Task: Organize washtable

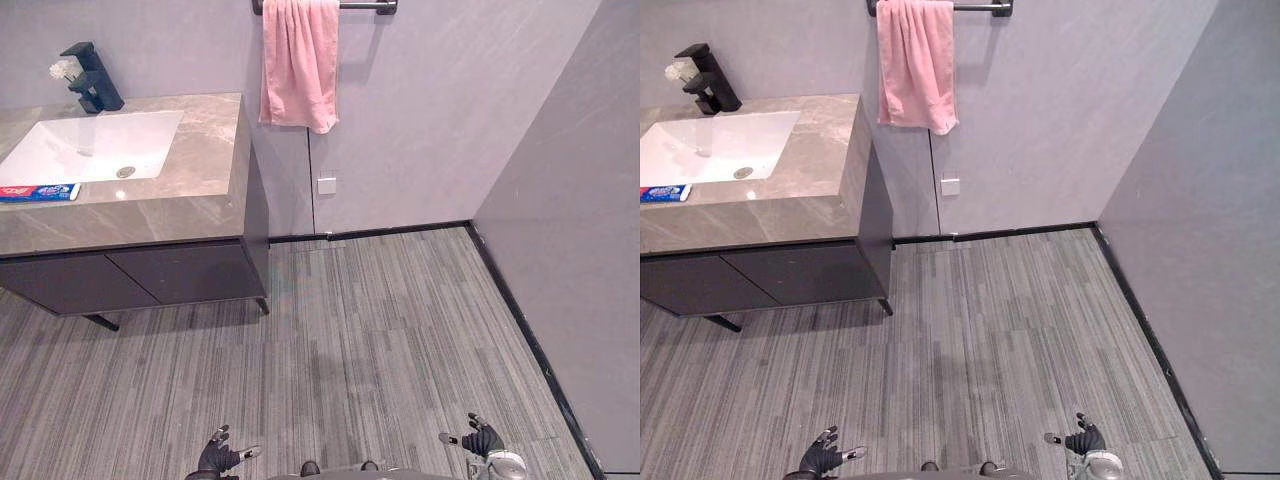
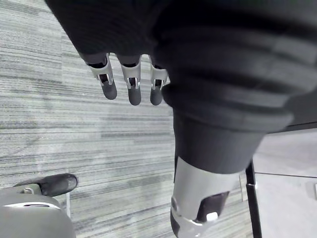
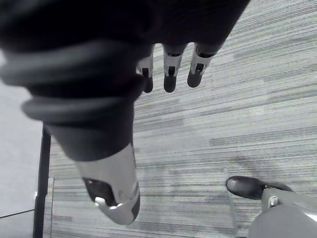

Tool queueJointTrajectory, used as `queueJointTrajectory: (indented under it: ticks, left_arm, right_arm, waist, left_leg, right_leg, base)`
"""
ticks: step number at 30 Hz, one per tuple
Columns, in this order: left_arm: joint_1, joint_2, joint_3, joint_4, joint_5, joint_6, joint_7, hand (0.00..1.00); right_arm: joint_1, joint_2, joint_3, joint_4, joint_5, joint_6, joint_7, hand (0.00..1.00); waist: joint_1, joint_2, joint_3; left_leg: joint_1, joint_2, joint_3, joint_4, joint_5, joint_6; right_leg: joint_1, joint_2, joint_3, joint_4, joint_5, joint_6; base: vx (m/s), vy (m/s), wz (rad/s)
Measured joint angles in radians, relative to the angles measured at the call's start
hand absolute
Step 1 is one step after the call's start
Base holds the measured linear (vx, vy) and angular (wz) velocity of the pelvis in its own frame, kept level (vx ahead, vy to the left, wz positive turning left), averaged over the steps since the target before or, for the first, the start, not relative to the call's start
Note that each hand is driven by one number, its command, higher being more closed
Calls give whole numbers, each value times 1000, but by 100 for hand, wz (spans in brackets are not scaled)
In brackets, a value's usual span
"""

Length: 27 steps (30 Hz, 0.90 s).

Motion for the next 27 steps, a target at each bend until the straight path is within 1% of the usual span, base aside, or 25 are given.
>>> queueJointTrajectory:
  ticks: [9, 12, 14, 15, 16, 18, 19, 20, 21, 22, 23, 24, 25, 26, 27]
  left_arm:
    - [-1, 0, -4, 0, 1, 0, 0, 0]
    - [-1, 1, -4, -1, 1, 0, 0, 0]
    - [-1, 2, -4, -1, 1, 0, 0, 0]
    - [-1, 2, -4, -1, 1, 0, 0, 0]
    - [-2, 2, -6, -2, 1, 0, 0, 0]
    - [-7, 4, -31, -10, 1, 0, 2, 0]
    - [-7, 3, -38, -17, 1, 0, 2, 0]
    - [-9, 3, -42, -33, 1, 0, 2, 0]
    - [-11, 4, -43, -39, 1, 0, 2, 0]
    - [-21, 5, -45, -42, 1, 0, 3, 0]
    - [-26, 5, -48, -44, 0, 0, 3, 0]
    - [-40, 12, -74, -45, 0, 0, 2, 0]
    - [-44, 13, -80, -47, 0, 0, 3, 0]
    - [-52, 22, -83, -51, 0, 0, 3, 0]
    - [-65, 32, -83, -52, 0, 1, 3, 0]
  right_arm:
    - [-1, 1, -10, 10, 2, 2, 0, 0]
    - [-5, 3, -21, 10, 2, 2, 0, 0]
    - [-15, 5, -22, 10, 3, 2, 0, 0]
    - [-19, 5, -22, 10, 3, 3, 0, 0]
    - [-24, 6, -22, 10, 8, 3, 0, 0]
    - [-31, 6, -28, 9, 11, 5, -1, 0]
    - [-38, 6, -32, 9, 11, 8, -3, 0]
    - [-41, 7, -36, 9, 12, 9, -9, 0]
    - [-40, 7, -37, 9, 12, 10, -14, 0]
    - [-37, 8, -41, 9, 12, 12, -19, 0]
    - [-36, 8, -41, 9, 13, 13, -19, 0]
    - [-36, 10, -40, 8, 13, 13, -18, 0]
    - [-38, 12, -39, 8, 13, 14, -18, 0]
    - [-40, 21, -38, 6, 13, 14, -18, 0]
    - [-38, 26, -28, 6, 13, 14, -18, 0]
  waist:
    - [0, 2, -1]
    - [1, 3, -1]
    - [2, 4, 0]
    - [2, 5, 0]
    - [2, 6, 2]
    - [3, 10, 14]
    - [3, 13, 18]
    - [1, 18, 28]
    - [1, 19, 31]
    - [1, 20, 33]
    - [0, 21, 34]
    - [1, 25, 39]
    - [1, 26, 43]
    - [-1, 17, 56]
    - [-4, 15, 71]
  left_leg:
    - [2, 0, 5, -16, 2, 0]
    - [-2, 0, 17, -16, 0, -2]
    - [-20, 1, 48, -16, -6, -1]
    - [-26, 2, 59, -12, -11, 1]
    - [-44, 3, 71, 6, -25, 12]
    - [-71, 8, 98, 57, -60, 19]
    - [-84, 10, 113, 84, -82, 22]
    - [-97, 12, 127, 127, -116, 27]
    - [-99, 12, 133, 141, -129, 31]
    - [-106, 10, 140, 167, -154, 37]
    - [-108, 9, 143, 181, -167, 39]
    - [-97, 9, 149, 194, -179, 43]
    - [-84, 8, 151, 193, -181, 44]
    - [-48, 1, 148, 186, -182, 47]
    - [-17, -1, 136, 184, -198, 64]
  right_leg:
    - [-1, 2, 3, -2, 0, 0]
    - [-16, 2, 22, -3, 0, 0]
    - [-40, 3, 50, -3, 0, 0]
    - [-49, 4, 59, -2, 0, 0]
    - [-60, 5, 77, 0, 0, 0]
    - [-83, 4, 100, 23, -7, 4]
    - [-101, 3, 110, 50, -20, 0]
    - [-130, -1, 121, 115, -58, 6]
    - [-145, -5, 124, 154, -80, 13]
    - [-183, -16, 123, 238, -117, 33]
    - [-201, -20, 119, 284, -132, 47]
    - [-264, -30, 98, 432, -149, 70]
    - [-288, -34, 91, 504, -148, 70]
    - [-337, -55, 63, 647, -150, 72]
    - [-375, -76, 21, 741, -185, 68]
  base:
    - [1, -1, 0]
    - [-10, -6, -11]
    - [-35, -3, -34]
    - [-14, -2, -44]
    - [3, 6, -49]
    - [19, 20, -45]
    - [50, 44, -39]
    - [62, 52, -36]
    - [79, 58, -30]
    - [64, 51, -17]
    - [115, 91, -18]
    - [120, 86, -11]
    - [188, 108, -5]
    - [201, 68, 11]
    - [205, 55, 15]
